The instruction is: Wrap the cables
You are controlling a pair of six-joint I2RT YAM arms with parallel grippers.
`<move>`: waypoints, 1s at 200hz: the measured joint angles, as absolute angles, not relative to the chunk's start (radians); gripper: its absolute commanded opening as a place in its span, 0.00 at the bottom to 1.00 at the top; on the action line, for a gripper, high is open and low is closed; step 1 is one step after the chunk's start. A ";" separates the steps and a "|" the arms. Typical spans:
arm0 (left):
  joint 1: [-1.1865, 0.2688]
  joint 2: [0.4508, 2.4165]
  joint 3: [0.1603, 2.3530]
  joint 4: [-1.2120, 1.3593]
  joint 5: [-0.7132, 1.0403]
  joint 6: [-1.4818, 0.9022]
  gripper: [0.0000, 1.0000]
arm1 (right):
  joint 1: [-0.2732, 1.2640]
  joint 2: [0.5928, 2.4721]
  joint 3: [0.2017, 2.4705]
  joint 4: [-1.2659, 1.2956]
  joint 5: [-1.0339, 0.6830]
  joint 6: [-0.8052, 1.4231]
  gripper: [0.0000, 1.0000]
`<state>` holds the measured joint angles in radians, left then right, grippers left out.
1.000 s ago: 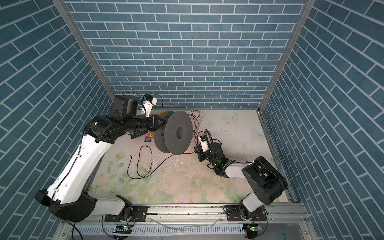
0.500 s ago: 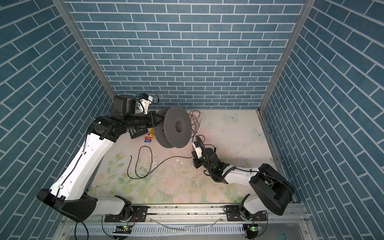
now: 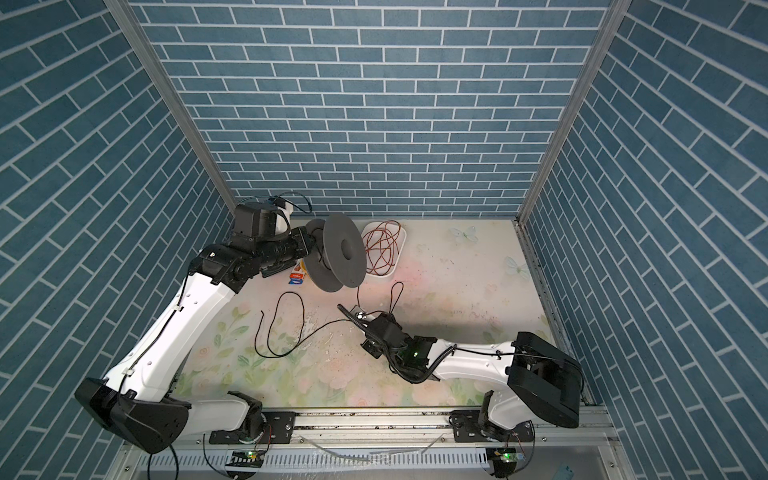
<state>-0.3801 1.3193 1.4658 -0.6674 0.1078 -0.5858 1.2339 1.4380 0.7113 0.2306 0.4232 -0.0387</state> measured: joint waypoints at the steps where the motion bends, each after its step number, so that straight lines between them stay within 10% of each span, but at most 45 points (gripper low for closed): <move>1: -0.381 1.319 1.463 -0.667 0.101 -0.584 0.00 | 1.236 1.438 0.713 0.229 0.426 -0.041 0.00; 115: -0.627 1.320 1.382 -0.759 -0.357 -0.484 0.00 | 1.336 1.353 0.894 0.180 0.499 -0.227 0.00; 200: -0.720 1.348 1.386 -0.828 -0.369 -0.421 0.00 | 1.160 1.352 1.034 0.088 0.482 -0.171 0.06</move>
<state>-0.7200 1.3479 1.3857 -0.8276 -0.3687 -0.4210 1.1599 1.3518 1.0344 0.0879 0.4816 -0.1711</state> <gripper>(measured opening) 0.082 0.055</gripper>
